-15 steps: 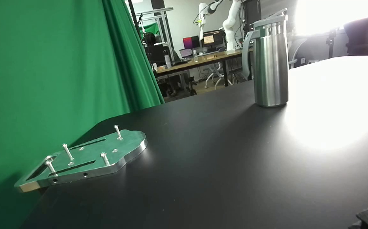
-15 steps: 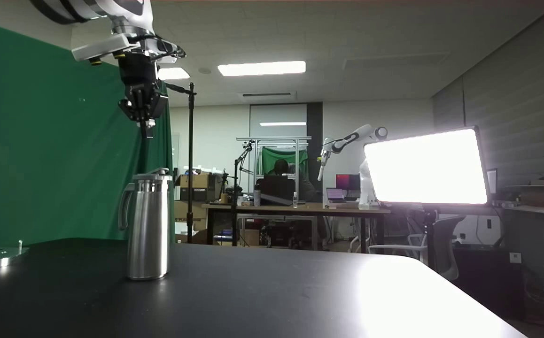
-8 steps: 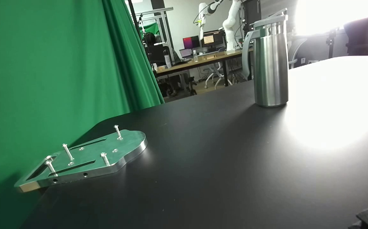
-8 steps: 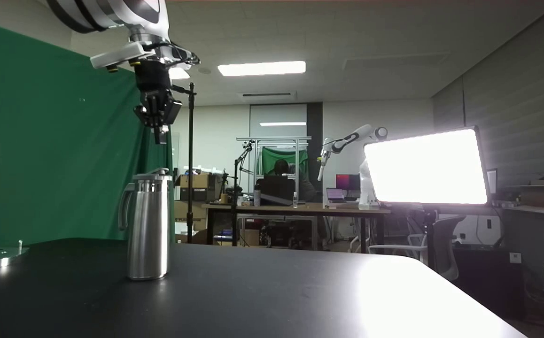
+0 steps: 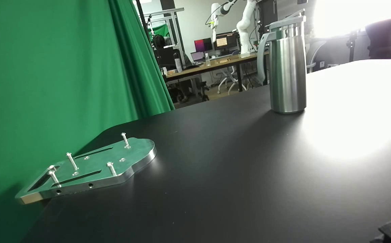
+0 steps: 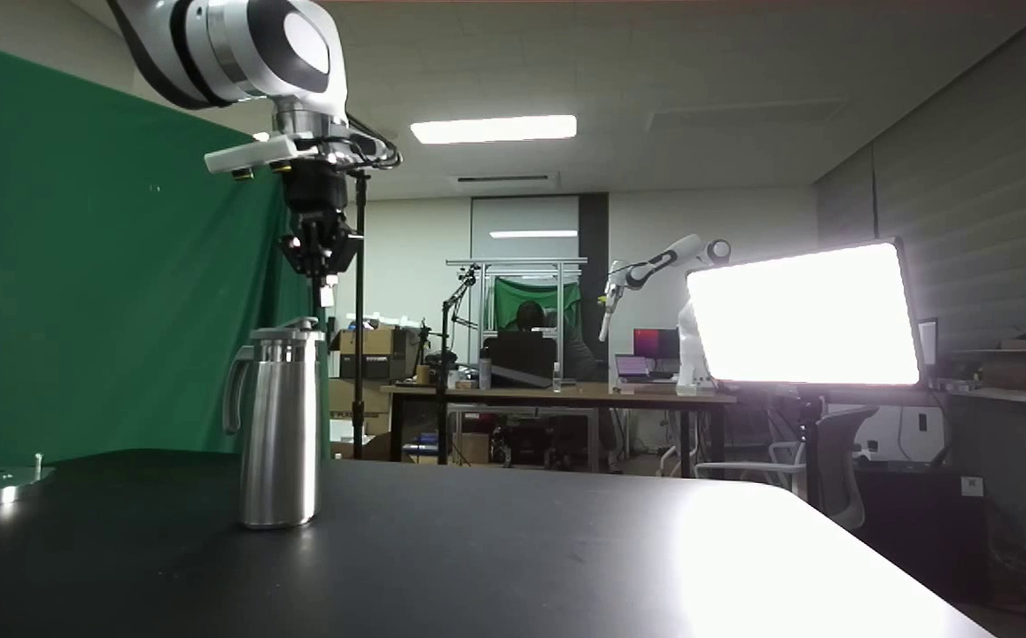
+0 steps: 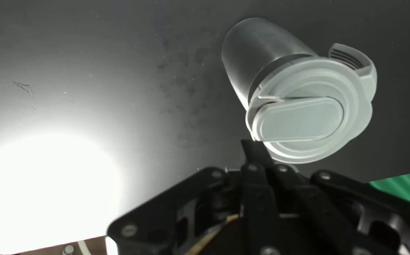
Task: Close the small lid on top of the silver cup.
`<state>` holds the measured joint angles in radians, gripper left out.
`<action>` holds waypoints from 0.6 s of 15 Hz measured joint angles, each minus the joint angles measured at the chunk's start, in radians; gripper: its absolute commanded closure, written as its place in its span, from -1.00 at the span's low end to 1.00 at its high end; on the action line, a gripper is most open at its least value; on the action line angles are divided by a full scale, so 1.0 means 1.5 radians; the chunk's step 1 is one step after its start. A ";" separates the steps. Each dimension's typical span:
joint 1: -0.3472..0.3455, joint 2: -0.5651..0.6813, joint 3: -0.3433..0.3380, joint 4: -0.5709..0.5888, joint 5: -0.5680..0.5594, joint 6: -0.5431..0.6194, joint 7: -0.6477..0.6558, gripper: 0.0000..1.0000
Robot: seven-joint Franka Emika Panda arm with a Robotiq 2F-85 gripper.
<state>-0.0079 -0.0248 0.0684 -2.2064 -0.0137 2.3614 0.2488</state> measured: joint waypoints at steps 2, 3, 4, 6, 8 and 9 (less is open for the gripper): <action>0.006 0.007 0.000 0.009 0.003 0.003 0.000 1.00; 0.008 0.009 0.000 0.013 0.007 0.003 0.000 1.00; 0.011 0.011 0.000 0.016 0.009 0.003 0.000 1.00; 0.016 0.015 0.000 0.021 0.022 -0.007 -0.001 1.00; 0.018 0.018 0.000 0.027 0.032 -0.037 -0.001 1.00; 0.018 0.019 0.000 0.030 0.034 -0.051 -0.001 1.00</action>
<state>0.0190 0.0035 0.0687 -2.1614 0.0373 2.2850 0.2480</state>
